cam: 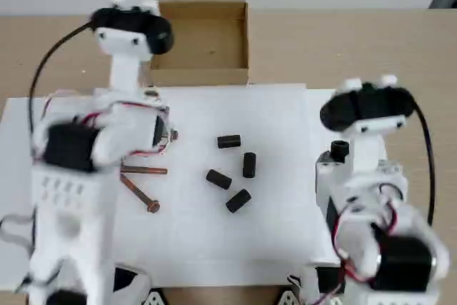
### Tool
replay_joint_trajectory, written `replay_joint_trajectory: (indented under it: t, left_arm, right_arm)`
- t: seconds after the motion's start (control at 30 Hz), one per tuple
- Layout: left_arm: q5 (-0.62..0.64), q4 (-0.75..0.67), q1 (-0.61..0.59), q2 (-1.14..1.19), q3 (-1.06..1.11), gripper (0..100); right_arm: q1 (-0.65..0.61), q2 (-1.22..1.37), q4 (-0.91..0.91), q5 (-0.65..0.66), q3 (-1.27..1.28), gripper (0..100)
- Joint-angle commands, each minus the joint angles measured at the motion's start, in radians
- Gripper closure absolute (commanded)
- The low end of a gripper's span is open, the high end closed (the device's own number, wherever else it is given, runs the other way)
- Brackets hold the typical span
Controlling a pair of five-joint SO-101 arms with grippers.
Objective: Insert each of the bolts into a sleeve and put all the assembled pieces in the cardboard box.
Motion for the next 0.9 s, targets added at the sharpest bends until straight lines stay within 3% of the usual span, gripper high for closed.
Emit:
replay_joint_trajectory:
  t: [0.0,0.37,0.6,0.87]
  left_arm:
    - [0.003,-0.203,0.002,-0.212,0.176,100]
    - [0.087,-0.810,0.012,-0.891,1.053,100]
    - [0.091,-0.881,0.114,-1.300,1.374,100]
    - [0.308,-0.950,0.160,-1.260,1.397,99]
  right_arm:
    - [0.007,-0.165,-0.119,0.005,0.150,99.6]
    - [-0.036,-0.516,-0.383,0.005,0.606,99.6]
    - [-0.274,-0.630,-0.470,0.005,0.787,99.6]
    - [-0.495,-0.656,-0.667,0.005,0.957,99.6]
